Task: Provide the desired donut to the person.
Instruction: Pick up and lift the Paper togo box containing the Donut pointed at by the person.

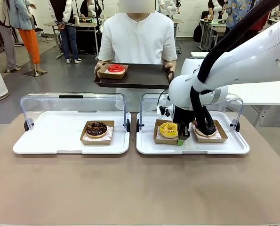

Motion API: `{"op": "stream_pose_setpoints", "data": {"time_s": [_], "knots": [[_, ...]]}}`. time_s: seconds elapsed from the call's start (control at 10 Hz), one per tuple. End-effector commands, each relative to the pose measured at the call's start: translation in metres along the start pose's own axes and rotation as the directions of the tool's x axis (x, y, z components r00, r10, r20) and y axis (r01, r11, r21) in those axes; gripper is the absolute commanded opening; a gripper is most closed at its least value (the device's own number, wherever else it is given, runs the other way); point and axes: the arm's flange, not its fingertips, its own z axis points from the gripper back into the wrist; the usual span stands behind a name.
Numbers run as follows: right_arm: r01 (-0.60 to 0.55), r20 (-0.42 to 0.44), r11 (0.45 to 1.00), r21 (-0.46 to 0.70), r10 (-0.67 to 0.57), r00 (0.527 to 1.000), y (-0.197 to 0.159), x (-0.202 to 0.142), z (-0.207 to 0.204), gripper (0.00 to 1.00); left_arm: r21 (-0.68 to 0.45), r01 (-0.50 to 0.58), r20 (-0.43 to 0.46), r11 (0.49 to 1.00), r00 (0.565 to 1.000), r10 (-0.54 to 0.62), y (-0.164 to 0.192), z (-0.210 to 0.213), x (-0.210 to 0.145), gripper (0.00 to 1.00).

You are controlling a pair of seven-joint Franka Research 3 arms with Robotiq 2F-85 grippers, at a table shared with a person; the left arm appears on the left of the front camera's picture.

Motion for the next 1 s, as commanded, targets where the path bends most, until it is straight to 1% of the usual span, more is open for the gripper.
{"op": "stream_pose_setpoints", "data": {"time_s": [0.0, 0.2, 0.3, 0.4, 0.6, 0.7, 0.9], "knots": [[-0.023, -0.079, 1.0, 0.011, 0.024, 0.997, 0.011, 0.008, 0.018, 0.0, 0.008, 0.009, 0.021, 1.0, 1.0, -0.009, 0.001, 0.001, 0.001, 1.0], [-0.039, -0.118, 0.999, 0.033, 0.042, 0.992, 0.04, 0.017, 0.045, 0.0, 0.008, 0.009, 0.021, 1.0, 1.0, -0.009, 0.001, 0.001, 0.001, 1.0], [-0.049, -0.134, 0.998, 0.044, 0.054, 0.99, 0.061, 0.022, 0.062, 0.0, 0.008, 0.009, 0.021, 1.0, 1.0, -0.009, 0.001, 0.001, 0.001, 1.0], [-0.06, -0.13, 0.997, 0.058, 0.067, 0.989, 0.081, 0.027, 0.078, 0.0, 0.008, 0.009, 0.021, 1.0, 1.0, -0.009, 0.001, 0.001, 0.001, 1.0], [-0.109, -0.106, 0.993, 0.043, 0.113, 0.988, 0.118, 0.033, 0.113, 0.0, 0.008, 0.009, 0.021, 1.0, 1.0, -0.009, 0.001, 0.001, 0.001, 1.0], [-0.126, -0.095, 0.992, 0.009, 0.126, 0.987, 0.136, 0.037, 0.136, 0.0, 0.008, 0.009, 0.021, 1.0, 1.0, -0.009, 0.001, 0.001, 0.001, 1.0], [-0.142, -0.09, 0.99, -0.018, 0.14, 0.986, 0.163, 0.046, 0.179, 0.0, 0.008, 0.009, 0.021, 1.0, 1.0, -0.009, 0.001, 0.001, 0.001, 1.0]]}}
